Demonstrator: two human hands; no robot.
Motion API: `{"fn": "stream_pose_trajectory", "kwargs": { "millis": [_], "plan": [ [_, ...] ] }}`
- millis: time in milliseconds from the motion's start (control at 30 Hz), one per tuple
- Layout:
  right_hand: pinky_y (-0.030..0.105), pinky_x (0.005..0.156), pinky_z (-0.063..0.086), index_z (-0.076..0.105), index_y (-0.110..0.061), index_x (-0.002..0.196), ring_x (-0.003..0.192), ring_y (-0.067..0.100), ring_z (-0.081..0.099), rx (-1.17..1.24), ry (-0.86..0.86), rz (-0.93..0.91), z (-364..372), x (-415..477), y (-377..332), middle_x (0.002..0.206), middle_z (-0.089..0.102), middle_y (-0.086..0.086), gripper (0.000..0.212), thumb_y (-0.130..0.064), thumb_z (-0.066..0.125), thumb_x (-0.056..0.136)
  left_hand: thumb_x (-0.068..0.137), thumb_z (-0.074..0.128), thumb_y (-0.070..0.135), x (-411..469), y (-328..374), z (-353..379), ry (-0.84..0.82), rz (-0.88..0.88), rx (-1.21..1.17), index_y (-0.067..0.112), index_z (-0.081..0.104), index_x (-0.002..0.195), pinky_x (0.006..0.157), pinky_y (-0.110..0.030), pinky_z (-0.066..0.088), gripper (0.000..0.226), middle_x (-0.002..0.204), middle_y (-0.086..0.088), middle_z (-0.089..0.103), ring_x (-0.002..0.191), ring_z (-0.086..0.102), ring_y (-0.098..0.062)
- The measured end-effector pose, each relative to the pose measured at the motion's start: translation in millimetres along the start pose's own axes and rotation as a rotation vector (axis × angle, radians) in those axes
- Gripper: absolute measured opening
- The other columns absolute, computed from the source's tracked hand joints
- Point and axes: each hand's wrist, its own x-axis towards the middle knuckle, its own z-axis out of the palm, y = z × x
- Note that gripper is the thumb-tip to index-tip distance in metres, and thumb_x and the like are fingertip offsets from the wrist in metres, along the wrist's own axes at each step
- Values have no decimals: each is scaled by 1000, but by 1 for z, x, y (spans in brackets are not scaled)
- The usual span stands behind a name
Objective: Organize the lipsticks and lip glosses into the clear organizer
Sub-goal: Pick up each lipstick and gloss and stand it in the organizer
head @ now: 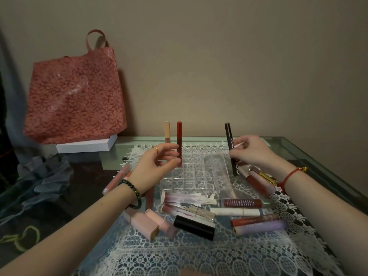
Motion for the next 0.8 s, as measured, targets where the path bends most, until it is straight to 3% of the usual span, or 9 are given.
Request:
{"fn": "stream_pose_trajectory", "kwargs": {
  "millis": [100, 200, 300, 467, 600, 800],
  "plan": [
    [26, 57, 55, 51, -15, 95, 70, 19, 63, 91, 23, -115, 7, 3, -17, 85, 57, 3, 27, -5, 65, 75, 81, 64, 10, 7, 8, 8, 14, -19, -64, 21, 58, 106, 76, -13, 50, 28, 96, 1, 65, 84, 61, -2],
    [20, 52, 54, 52, -20, 81, 63, 15, 61, 205, 1, -205, 21, 2, -33, 80, 56, 3, 23, -2, 64, 76, 79, 66, 8, 14, 14, 18, 21, -26, -89, 15, 59, 105, 74, -13, 51, 28, 94, 1, 64, 82, 61, -5],
    [17, 50, 53, 53, -21, 80, 61, 11, 59, 246, -24, -264, 33, 1, -46, 75, 56, 2, 23, -2, 65, 76, 76, 69, 9, 21, 17, 28, 21, -33, -63, 14, 58, 104, 74, -14, 51, 31, 92, 1, 63, 79, 60, -7],
    [21, 54, 55, 56, -16, 84, 61, 10, 57, 278, -64, -322, 45, 2, -56, 70, 55, 0, 19, -1, 64, 76, 77, 69, 12, 27, 17, 38, 100, -48, -23, 15, 60, 94, 58, -8, 47, 20, 66, 11, 57, 52, 54, 7],
    [30, 63, 55, 55, -21, 87, 63, 13, 63, 315, -68, -338, 43, 6, -59, 75, 61, 0, 19, -8, 66, 79, 77, 69, 13, 31, 16, 38, 140, -82, -9, 15, 61, 93, 58, -8, 49, 18, 73, 4, 63, 63, 61, -3],
    [25, 61, 55, 56, -24, 90, 62, 10, 65, 351, -105, -417, 36, 11, -70, 80, 63, 3, 20, -9, 64, 81, 75, 72, 13, 33, 19, 33, 157, -43, 36, 21, 60, 85, 60, -7, 49, 18, 71, 6, 63, 61, 59, -1]
  ]
}}
